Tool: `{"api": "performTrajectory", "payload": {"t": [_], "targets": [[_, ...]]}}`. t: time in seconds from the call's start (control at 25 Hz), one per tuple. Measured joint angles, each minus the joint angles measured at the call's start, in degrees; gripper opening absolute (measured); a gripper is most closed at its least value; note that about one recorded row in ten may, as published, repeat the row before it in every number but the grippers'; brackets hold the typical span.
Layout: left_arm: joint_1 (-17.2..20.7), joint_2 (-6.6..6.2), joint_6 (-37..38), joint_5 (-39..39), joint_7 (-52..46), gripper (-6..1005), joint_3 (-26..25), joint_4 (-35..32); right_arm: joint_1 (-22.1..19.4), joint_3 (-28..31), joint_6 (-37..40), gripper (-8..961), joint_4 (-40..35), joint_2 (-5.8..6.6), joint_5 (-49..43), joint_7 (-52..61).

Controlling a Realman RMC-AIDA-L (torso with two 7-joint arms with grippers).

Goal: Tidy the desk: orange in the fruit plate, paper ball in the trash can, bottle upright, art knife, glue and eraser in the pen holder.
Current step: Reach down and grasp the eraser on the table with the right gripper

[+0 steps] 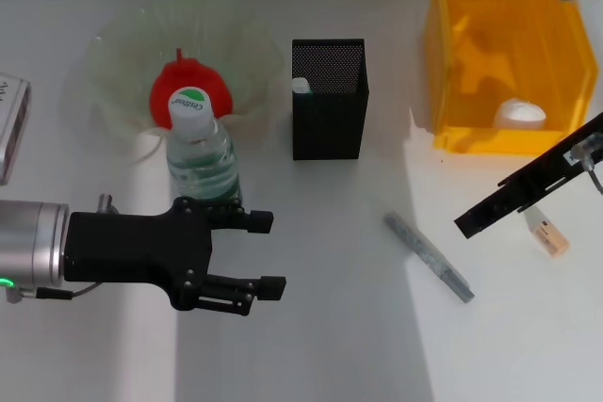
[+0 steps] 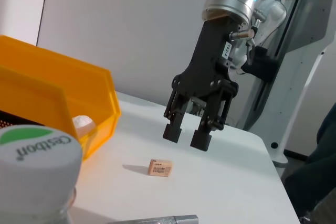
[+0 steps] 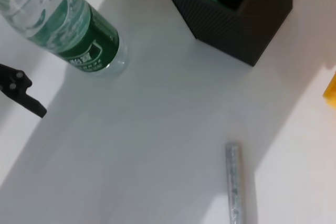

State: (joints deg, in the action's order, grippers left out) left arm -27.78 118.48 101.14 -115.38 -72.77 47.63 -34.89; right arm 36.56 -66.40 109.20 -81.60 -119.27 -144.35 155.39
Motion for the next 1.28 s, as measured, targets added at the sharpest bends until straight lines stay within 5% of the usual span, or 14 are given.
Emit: {"api": "performTrajectory", "payload": {"t": [0.68, 1.28], "targets": [[-0.35, 0.00, -0.04, 0.27, 0.11, 835, 0.10, 0.00, 9.94, -8.97, -6.01, 644, 16.41, -0.02, -5.45, 8.13], [-0.14, -0.01, 0.02, 0.33, 0.55, 835, 0.09, 0.00, 17.00, -11.07, -11.07, 645, 27.93, -0.19, -6.64, 10.17]]}}
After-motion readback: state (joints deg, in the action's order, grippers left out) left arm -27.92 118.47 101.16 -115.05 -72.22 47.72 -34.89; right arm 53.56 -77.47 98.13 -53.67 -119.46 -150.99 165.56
